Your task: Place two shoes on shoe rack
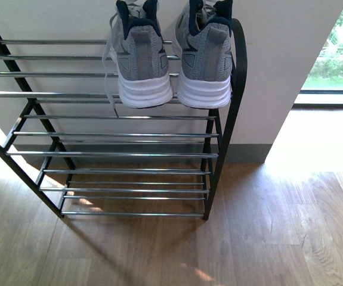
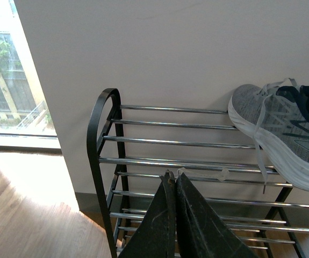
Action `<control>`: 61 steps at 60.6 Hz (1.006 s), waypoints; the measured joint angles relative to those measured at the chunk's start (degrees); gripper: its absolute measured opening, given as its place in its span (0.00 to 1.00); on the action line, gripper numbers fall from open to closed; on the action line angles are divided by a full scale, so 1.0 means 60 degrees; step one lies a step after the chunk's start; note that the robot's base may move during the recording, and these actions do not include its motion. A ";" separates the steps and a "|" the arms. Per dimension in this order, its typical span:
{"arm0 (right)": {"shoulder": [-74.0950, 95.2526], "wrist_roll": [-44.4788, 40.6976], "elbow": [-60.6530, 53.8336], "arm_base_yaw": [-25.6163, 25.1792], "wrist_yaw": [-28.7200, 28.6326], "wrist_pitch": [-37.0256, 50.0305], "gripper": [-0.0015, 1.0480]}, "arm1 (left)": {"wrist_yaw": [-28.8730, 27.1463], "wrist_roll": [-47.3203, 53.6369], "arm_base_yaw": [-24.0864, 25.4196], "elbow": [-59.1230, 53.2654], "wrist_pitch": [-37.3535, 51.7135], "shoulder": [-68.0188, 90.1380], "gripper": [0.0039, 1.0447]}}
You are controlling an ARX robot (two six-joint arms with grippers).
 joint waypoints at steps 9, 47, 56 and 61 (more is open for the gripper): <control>0.0000 0.0000 0.0000 0.0000 0.0000 0.0000 0.91 | 0.0000 0.0000 0.0000 -0.0007 -0.0831 -0.0933 0.01; 0.0000 -0.0004 0.0000 0.0000 0.0000 0.0000 0.91 | 0.0000 0.0000 0.0000 -0.0007 -0.3679 -0.3898 0.01; 0.0000 -0.0004 0.0000 0.0000 0.0000 0.0000 0.91 | 0.0000 0.0000 0.0000 -0.0007 -0.4087 -0.4335 0.01; 0.0000 0.0000 0.0000 0.0000 0.0000 0.0000 0.91 | 0.0000 0.0004 0.0000 -0.0007 -0.4284 -0.4513 0.01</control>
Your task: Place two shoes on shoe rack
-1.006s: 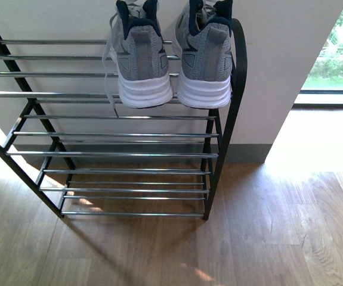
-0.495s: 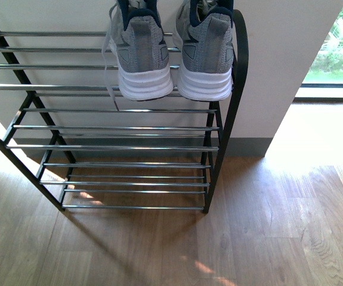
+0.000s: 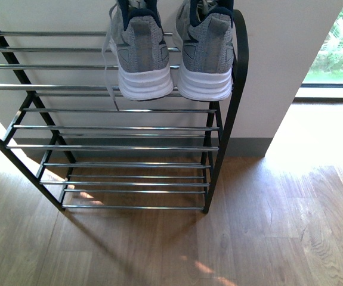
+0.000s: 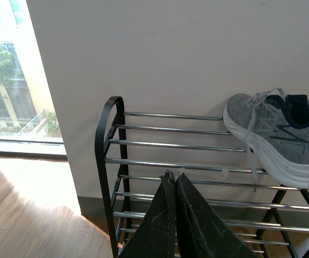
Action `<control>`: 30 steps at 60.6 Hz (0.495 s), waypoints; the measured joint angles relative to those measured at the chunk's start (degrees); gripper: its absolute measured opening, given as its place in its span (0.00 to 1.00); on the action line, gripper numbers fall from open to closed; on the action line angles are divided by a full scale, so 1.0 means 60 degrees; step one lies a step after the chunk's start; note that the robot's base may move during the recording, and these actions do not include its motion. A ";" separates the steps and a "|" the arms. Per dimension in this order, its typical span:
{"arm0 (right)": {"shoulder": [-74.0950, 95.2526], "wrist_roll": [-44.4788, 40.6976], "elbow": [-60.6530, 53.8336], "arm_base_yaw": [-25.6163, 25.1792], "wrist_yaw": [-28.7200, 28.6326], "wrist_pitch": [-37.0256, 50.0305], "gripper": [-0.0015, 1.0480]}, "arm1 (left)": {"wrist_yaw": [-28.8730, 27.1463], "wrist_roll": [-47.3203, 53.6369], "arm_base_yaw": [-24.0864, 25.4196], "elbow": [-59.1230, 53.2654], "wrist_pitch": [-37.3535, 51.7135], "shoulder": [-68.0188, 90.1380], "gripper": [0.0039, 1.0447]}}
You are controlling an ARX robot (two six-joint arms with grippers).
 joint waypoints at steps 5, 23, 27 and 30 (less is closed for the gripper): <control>0.0000 -0.0004 0.0000 0.0000 0.0000 0.0000 0.91 | 0.0000 -0.0004 0.0000 0.0000 -0.0149 -0.0160 0.01; 0.0004 0.0000 0.0000 0.0000 0.0004 0.0000 0.91 | -0.0004 0.0000 0.0007 0.0000 -0.1912 -0.1738 0.01; -0.0007 0.0000 0.0000 0.0000 0.0000 0.0000 0.91 | 0.0000 -0.0007 0.0007 0.0000 -0.1912 -0.1741 0.01; -0.0004 0.0000 0.0000 0.0000 0.0000 0.0000 0.91 | -0.0004 -0.0004 0.0007 0.0000 -0.1912 -0.1745 0.09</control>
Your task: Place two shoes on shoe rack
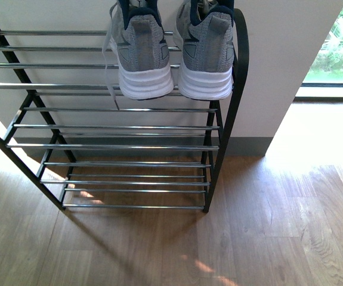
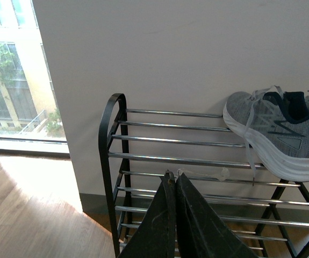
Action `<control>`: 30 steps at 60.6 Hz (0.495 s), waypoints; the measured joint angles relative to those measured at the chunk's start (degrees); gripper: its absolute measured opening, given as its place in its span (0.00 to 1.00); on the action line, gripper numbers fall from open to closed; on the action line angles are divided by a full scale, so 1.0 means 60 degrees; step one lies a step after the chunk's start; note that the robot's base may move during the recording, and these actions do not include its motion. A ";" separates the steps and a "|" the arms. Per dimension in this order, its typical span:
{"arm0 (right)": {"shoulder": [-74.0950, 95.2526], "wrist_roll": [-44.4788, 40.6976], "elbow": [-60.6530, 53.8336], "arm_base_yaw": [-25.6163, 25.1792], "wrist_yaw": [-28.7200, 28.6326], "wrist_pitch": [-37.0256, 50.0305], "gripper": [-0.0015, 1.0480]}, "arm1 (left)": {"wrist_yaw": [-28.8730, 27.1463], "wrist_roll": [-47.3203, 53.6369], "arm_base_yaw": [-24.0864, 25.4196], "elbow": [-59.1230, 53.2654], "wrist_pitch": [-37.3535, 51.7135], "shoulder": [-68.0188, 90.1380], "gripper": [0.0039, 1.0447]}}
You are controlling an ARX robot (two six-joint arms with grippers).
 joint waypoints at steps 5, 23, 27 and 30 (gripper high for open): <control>0.0000 0.0000 0.0000 0.0000 0.0004 0.0000 0.91 | 0.0004 0.0000 0.0000 0.0000 0.0000 -0.0004 0.23; 0.0000 0.0000 0.0000 0.0000 0.0000 0.0000 0.91 | 0.0000 0.0000 0.0000 0.0000 0.0000 -0.0007 0.84; 0.0000 0.0000 0.0000 0.0000 0.0000 0.0000 0.91 | 0.0004 0.0018 0.0000 0.0000 0.0000 -0.0007 0.92; 0.0000 0.0000 0.0000 0.0000 0.0000 0.0000 0.91 | 0.0004 0.0022 0.0000 0.0000 0.0000 -0.0007 0.91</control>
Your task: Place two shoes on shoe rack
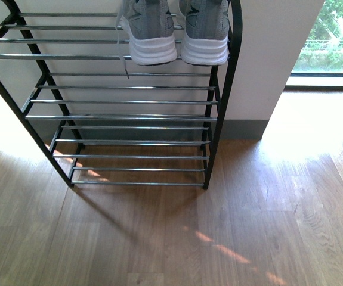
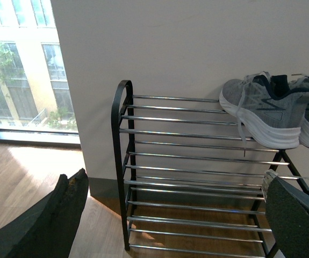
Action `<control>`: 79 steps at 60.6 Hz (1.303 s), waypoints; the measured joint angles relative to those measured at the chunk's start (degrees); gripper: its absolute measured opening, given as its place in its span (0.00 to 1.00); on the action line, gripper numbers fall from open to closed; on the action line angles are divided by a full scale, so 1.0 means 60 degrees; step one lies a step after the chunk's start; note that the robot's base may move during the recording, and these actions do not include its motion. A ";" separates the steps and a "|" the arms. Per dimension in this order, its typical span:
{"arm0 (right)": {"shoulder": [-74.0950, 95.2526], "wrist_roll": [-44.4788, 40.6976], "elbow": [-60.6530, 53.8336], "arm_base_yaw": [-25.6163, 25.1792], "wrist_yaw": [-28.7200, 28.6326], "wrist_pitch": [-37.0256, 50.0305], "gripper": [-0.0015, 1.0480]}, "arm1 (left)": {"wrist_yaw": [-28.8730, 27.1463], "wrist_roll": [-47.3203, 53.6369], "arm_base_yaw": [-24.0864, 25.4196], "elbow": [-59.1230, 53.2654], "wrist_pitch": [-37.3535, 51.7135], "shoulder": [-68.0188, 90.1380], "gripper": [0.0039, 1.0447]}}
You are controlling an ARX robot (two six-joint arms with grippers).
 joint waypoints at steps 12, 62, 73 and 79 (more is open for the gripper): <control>0.0000 -0.0004 0.0000 0.0000 -0.0047 0.0000 0.91 | -0.0022 -0.0004 0.0000 0.0000 0.0000 0.0000 0.91; 0.0000 0.0011 0.0000 0.0000 0.0004 0.0000 0.91 | 0.0018 0.0000 0.0007 0.0000 0.0000 0.0000 0.91; -0.0004 0.0033 0.0000 0.0000 -0.0007 0.0000 0.91 | 0.0022 0.0004 0.0007 0.0000 -0.0004 0.0000 0.91; -0.0004 0.0029 0.0000 0.0000 -0.0029 0.0000 0.91 | -0.0011 0.0000 0.0004 0.0000 -0.0004 0.0000 0.91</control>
